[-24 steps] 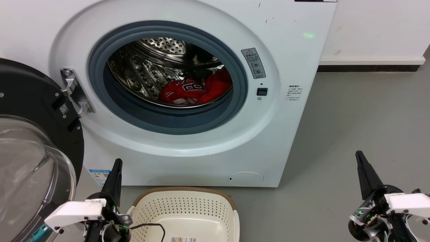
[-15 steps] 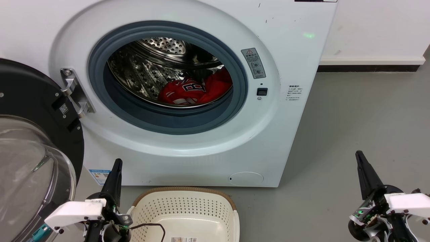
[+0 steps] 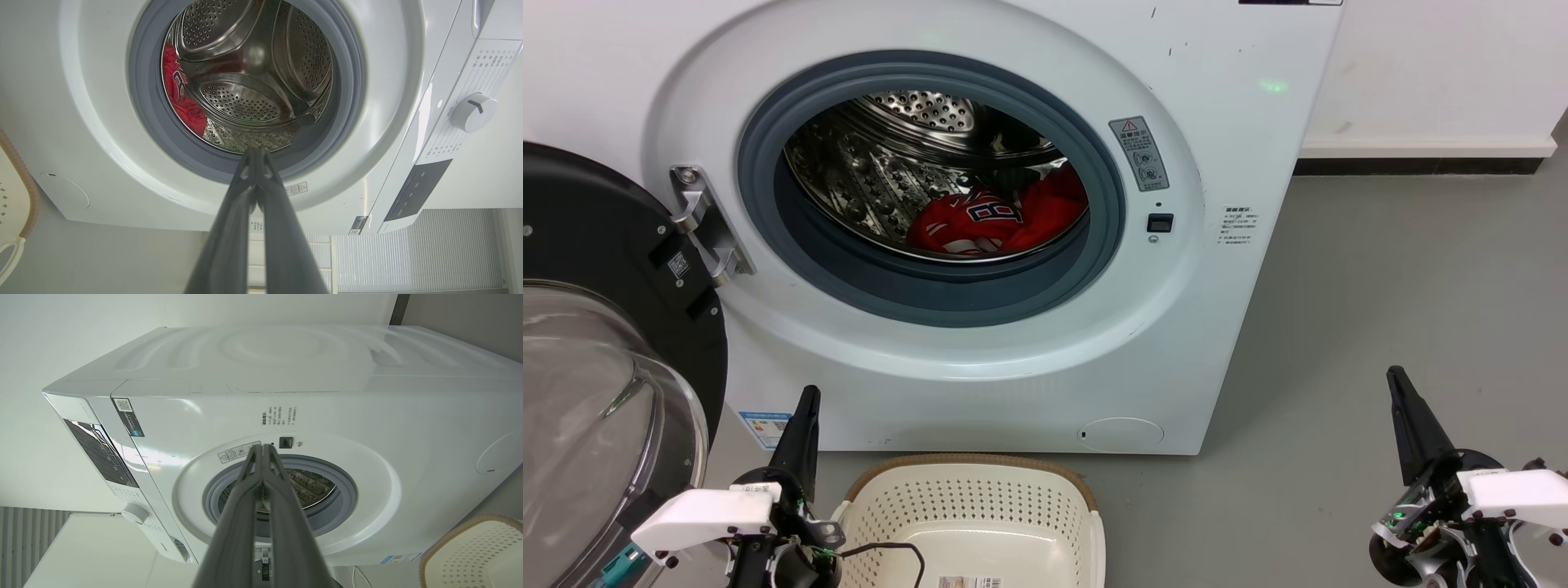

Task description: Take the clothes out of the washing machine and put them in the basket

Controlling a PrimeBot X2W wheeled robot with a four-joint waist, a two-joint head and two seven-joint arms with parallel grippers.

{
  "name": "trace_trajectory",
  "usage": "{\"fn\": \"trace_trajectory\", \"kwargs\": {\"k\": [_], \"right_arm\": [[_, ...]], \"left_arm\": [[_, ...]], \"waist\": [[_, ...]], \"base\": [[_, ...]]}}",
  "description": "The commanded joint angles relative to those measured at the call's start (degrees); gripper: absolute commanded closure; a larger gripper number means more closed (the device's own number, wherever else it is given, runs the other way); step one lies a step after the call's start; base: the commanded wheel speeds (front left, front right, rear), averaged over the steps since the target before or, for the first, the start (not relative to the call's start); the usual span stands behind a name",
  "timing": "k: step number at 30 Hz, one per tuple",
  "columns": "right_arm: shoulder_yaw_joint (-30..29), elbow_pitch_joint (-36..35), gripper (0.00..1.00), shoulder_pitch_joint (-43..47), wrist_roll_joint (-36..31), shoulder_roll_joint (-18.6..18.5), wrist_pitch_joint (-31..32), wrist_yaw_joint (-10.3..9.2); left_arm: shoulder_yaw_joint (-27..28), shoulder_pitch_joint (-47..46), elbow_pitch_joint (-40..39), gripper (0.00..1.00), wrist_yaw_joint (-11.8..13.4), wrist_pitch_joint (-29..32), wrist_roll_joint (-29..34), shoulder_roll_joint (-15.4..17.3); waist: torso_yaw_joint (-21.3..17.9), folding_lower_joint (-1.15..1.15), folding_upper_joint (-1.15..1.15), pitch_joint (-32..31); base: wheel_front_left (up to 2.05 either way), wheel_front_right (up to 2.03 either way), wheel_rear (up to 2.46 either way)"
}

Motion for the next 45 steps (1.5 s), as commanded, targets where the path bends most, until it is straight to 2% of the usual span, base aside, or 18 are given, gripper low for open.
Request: {"fn": "trace_trajectory", "kwargs": {"k": [1, 26, 27, 35, 39, 41, 45], "right_arm": [[0.04, 0.06, 1.00, -0.71, -0.25, 0.21, 0.01, -0.02], [0.05, 0.06, 1.00, -0.71, -0.25, 0.20, 0.01, -0.02], [0.02, 0.13, 0.00, 0.10, 0.00, 0.00, -0.04, 0.01], [0.35, 0.95, 0.00, 1.46, -1.04, 0.04, -1.46, -0.01], [0.12, 0.28, 0.00, 1.85, -5.14, 0.05, -2.62, -0.01], [-0.07, -1.10, 0.00, 2.15, -9.71, 0.05, -3.45, -0.01], [0.06, -2.54, 0.00, 2.54, -13.92, 0.05, -4.26, -0.01]], "left_arm": [[0.16, -0.35, -0.04, 1.00, -0.14, 0.08, -0.17, -0.01], [0.16, -0.35, -0.04, 1.00, -0.14, 0.08, -0.17, -0.01], [-0.04, 0.08, 0.16, 0.00, 0.00, -0.05, 0.02, -0.01], [-0.33, 1.46, 0.10, 0.00, 0.01, -1.48, 1.26, -0.09], [0.06, 1.74, -0.88, 0.00, 0.16, -2.63, 4.90, -0.08], [0.09, 1.87, -2.13, 0.00, 0.88, -3.46, 8.26, -0.08], [-0.21, 2.14, -3.53, 0.00, 1.86, -4.27, 11.74, -0.07]], "waist": [[0.00, 0.00, 0.00, 0.00], [0.00, 0.00, 0.00, 0.00], [0.00, 0.00, 0.00, 0.00], [0.01, 0.00, 0.00, 0.03], [0.02, 0.00, 0.00, 0.07], [0.03, 0.00, 0.00, 0.12], [0.02, 0.00, 0.00, 0.18]], "base": [[0.00, 0.00, 0.00], [0.00, 0.00, 0.00], [0.00, 0.00, 0.00], [0.00, 0.00, 0.00], [0.00, 0.00, 0.00], [0.00, 0.00, 0.00], [0.00, 0.00, 0.00]]}}
